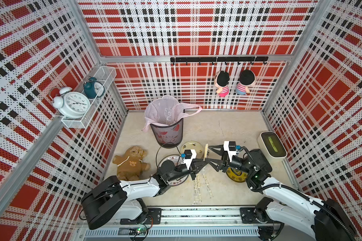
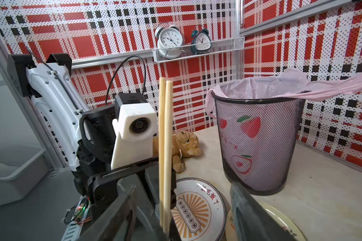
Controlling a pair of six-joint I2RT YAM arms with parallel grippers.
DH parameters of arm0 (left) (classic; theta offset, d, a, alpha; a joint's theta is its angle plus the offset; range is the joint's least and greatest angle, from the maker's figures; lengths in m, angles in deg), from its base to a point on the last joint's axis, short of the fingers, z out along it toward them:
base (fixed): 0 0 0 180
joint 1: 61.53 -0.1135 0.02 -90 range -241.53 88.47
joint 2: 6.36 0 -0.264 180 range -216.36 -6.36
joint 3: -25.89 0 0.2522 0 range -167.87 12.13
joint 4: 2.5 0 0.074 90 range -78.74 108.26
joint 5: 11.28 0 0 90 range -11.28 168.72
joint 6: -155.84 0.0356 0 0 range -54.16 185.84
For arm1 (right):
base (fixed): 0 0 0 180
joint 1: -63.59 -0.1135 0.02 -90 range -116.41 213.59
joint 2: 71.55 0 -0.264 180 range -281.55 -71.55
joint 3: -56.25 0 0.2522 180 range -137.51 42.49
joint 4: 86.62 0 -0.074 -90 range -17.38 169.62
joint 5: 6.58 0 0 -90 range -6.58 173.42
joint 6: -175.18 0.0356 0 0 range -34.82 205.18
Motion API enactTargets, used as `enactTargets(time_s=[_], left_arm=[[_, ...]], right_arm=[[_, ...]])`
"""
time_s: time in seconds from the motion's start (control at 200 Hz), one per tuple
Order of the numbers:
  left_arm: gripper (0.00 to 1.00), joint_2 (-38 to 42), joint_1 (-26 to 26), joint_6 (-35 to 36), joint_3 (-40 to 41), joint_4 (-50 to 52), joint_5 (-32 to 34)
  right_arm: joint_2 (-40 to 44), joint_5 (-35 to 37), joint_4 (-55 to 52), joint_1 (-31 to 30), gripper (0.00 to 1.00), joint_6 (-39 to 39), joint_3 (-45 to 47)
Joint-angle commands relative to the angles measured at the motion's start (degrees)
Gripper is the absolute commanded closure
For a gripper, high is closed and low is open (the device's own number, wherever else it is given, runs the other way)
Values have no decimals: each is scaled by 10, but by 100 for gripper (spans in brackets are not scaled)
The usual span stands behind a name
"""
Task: Remove the packaging of disposable chopsticks
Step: Remove the packet bag from the disposable chopsticks.
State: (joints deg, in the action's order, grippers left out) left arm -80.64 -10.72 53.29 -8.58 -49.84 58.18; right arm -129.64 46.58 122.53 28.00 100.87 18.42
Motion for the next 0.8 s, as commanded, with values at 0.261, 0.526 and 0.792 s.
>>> enactTargets(time_s=[0.261,0.526,0.792], left_arm=[[100,-11,11,5,-2,1,3],[100,-23,12,3,-12,2,-16],[86,-27,14,3,-12,9,-5]], right_arm=[[-16,-51,25,3,66,-4,-8],[-21,-55,3,3,90,-14,-12],[5,-35,2,3,100,-23,3]])
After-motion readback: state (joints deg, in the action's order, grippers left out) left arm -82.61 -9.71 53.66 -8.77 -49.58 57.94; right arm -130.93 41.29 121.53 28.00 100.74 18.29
